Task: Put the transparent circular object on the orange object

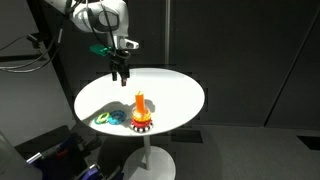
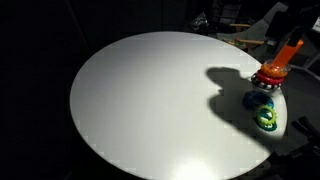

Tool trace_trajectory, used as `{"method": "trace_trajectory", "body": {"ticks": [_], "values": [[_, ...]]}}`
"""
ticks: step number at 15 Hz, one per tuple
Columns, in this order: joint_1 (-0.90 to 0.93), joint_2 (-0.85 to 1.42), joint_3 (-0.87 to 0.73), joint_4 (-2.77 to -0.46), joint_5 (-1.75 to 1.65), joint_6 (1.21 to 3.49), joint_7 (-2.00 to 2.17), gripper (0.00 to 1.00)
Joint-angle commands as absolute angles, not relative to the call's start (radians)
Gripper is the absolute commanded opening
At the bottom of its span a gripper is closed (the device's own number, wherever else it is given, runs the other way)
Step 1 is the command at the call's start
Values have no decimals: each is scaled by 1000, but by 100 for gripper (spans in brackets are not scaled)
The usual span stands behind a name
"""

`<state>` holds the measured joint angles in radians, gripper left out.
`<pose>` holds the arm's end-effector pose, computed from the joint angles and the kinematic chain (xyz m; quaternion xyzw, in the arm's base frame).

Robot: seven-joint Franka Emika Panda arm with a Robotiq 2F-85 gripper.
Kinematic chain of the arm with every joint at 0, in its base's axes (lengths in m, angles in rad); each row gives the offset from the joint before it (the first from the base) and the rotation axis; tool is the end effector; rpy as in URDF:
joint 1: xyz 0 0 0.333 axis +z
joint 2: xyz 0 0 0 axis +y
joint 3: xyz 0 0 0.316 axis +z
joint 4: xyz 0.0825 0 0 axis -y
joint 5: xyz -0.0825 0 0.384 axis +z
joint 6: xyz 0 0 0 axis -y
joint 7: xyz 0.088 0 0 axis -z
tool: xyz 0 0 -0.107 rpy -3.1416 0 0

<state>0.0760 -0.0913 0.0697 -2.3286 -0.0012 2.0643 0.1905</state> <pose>0.4694 0.0689 0.3620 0.9960 -0.0224 -0.0847 0.0181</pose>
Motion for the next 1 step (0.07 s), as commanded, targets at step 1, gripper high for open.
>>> {"method": "trace_trajectory", "body": {"ticks": [1], "values": [[72, -90, 73, -2327, -1, 2062, 190, 100]]}}
